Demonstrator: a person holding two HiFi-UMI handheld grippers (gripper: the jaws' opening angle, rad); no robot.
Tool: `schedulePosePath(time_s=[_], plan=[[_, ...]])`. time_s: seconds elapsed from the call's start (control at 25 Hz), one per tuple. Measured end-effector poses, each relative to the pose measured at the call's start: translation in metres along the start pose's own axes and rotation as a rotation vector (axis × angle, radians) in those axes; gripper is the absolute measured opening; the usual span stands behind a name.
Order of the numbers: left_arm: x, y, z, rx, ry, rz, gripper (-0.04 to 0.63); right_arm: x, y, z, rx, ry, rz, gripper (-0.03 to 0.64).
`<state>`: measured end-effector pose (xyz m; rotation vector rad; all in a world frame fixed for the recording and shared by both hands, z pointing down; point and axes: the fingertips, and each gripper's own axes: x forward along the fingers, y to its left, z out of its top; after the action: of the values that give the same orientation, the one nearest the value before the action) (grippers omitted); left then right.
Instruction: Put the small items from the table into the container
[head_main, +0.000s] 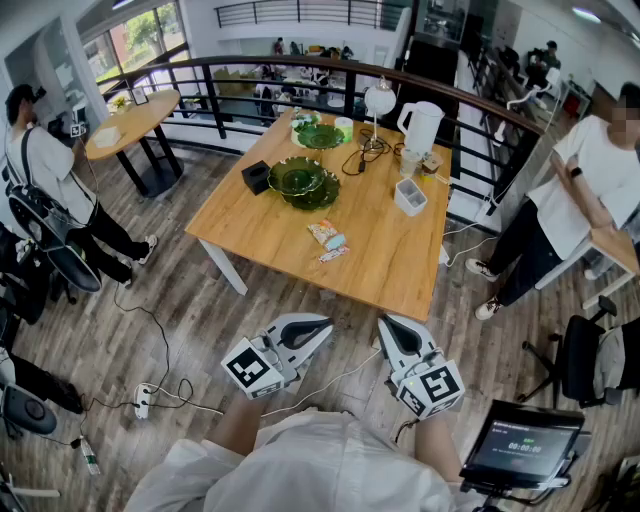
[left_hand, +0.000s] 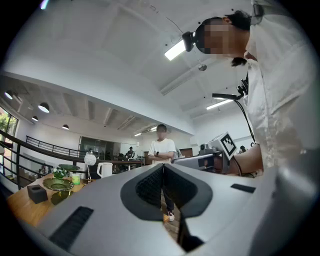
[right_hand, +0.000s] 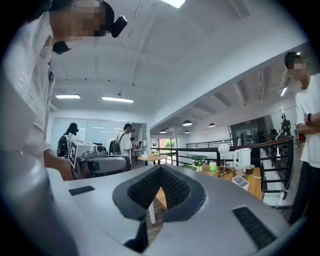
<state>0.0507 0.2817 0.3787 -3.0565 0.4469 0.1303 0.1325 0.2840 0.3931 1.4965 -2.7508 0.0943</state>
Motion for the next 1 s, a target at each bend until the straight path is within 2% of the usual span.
schedulePosePath(time_s=[0.4, 0.64, 1.0], plan=[[0.003, 0.003, -0.001, -0.003, 0.009, -0.009, 0.008, 0.003, -0.004, 0.0, -0.006, 0.001, -0.001, 0.011], [0.006, 0.003, -0.001, -0.003, 0.004, -0.019, 0.009, 0.0, -0.012, 0.006, -0.003, -0.052, -0.036, 0.012], [0.012, 0.004, -0.002, -0.006, 0.002, -0.027, 0.009, 0.001, -0.019, 0.004, -0.025, -0.045, -0.047, 0.012]])
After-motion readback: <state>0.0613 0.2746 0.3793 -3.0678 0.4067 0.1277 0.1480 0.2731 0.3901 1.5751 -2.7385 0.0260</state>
